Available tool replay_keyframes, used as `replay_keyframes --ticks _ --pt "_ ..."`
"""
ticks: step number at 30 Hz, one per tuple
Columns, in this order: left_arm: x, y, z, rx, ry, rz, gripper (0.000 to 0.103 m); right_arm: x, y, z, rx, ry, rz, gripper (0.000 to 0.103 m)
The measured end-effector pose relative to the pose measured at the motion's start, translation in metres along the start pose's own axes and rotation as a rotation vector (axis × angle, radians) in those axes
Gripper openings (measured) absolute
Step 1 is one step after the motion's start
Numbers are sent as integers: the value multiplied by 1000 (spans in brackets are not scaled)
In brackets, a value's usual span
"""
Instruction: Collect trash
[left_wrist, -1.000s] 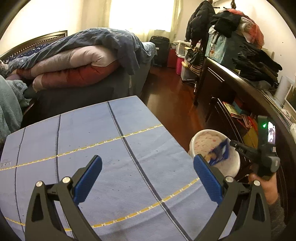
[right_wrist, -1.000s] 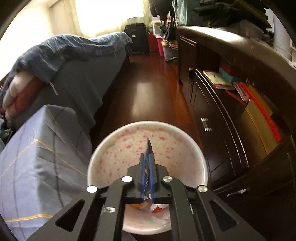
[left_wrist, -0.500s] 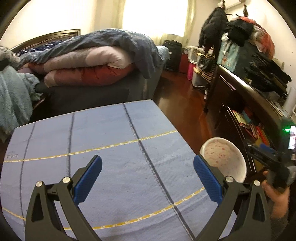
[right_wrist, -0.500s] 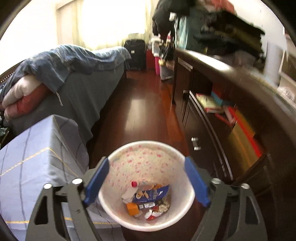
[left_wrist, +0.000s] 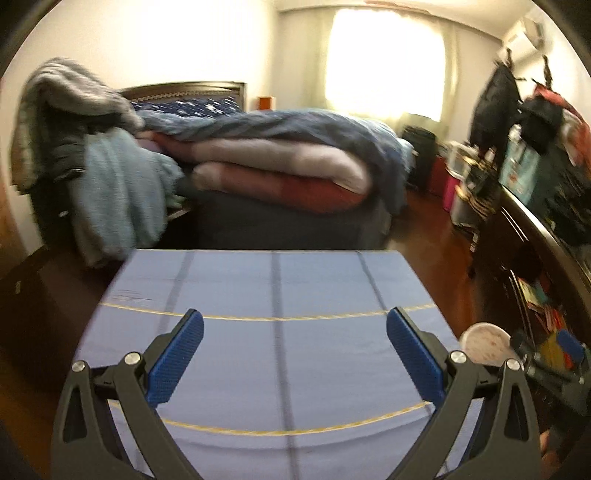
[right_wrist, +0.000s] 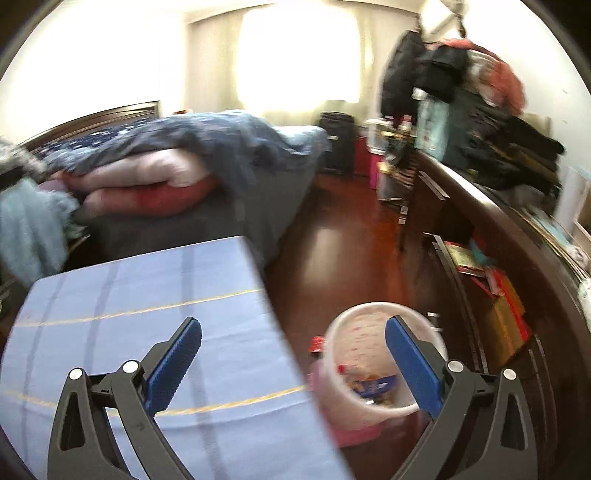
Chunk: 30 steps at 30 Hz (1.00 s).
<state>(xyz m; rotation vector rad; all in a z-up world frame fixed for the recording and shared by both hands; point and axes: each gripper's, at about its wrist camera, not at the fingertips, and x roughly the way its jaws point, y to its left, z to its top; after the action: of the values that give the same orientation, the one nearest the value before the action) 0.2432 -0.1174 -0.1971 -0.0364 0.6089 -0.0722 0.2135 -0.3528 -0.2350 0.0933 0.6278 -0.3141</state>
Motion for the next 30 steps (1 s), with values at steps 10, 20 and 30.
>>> replay_keyframes --ticks 10,20,30 --pt "-104 84 2 -90 -101 117 99 -87 85 -15 -97 -46 201 99" --pt "-190 110 -5 -109 -194 139 99 -166 125 -23 -169 -149 278 99" --pt "-232 101 -2 -93 -252 91 99 -209 115 -14 -154 -240 265 99"
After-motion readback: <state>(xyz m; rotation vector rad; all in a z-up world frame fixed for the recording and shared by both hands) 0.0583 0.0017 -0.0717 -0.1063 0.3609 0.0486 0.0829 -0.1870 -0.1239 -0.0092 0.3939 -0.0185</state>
